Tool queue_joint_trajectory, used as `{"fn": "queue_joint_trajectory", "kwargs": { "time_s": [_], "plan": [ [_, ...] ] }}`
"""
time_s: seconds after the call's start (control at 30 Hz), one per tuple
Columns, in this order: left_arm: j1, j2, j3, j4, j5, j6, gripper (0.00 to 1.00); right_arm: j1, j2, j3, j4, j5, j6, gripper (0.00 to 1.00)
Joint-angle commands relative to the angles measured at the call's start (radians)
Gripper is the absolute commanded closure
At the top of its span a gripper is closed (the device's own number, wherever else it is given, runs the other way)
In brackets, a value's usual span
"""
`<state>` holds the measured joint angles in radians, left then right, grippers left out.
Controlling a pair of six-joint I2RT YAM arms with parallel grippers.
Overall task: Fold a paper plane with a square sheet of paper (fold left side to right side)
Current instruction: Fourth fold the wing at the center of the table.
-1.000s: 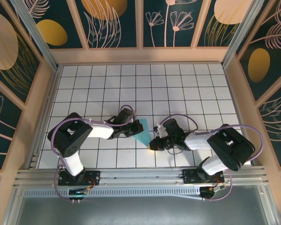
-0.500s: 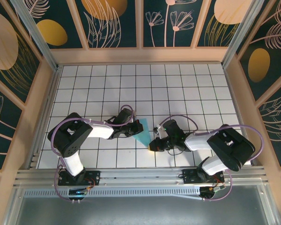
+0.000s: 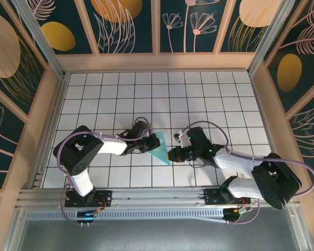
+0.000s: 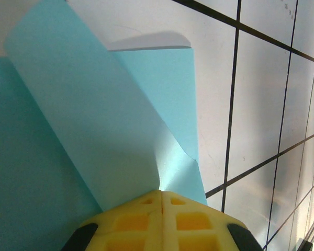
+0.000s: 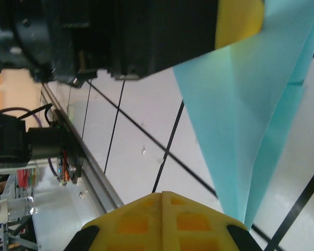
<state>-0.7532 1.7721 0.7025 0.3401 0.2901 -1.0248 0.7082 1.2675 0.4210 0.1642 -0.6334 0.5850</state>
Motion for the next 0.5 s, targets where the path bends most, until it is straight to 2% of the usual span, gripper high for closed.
{"fn": "queue_joint_trajectory", "kwargs": {
  "time_s": [0.0,0.27,0.47],
  "plan": [
    [0.0,0.042,-0.008,-0.09,-0.056,0.019,1.0,-0.006,0.09,0.047,0.055,0.038,-0.013,1.0],
    [0.0,0.044,-0.009,-0.09,-0.055,0.02,1.0,-0.023,0.259,0.085,0.154,-0.004,-0.019,1.0],
    [0.0,0.046,-0.005,-0.094,-0.055,0.019,1.0,-0.015,0.29,0.056,0.157,-0.01,-0.023,1.0]
  ]
}}
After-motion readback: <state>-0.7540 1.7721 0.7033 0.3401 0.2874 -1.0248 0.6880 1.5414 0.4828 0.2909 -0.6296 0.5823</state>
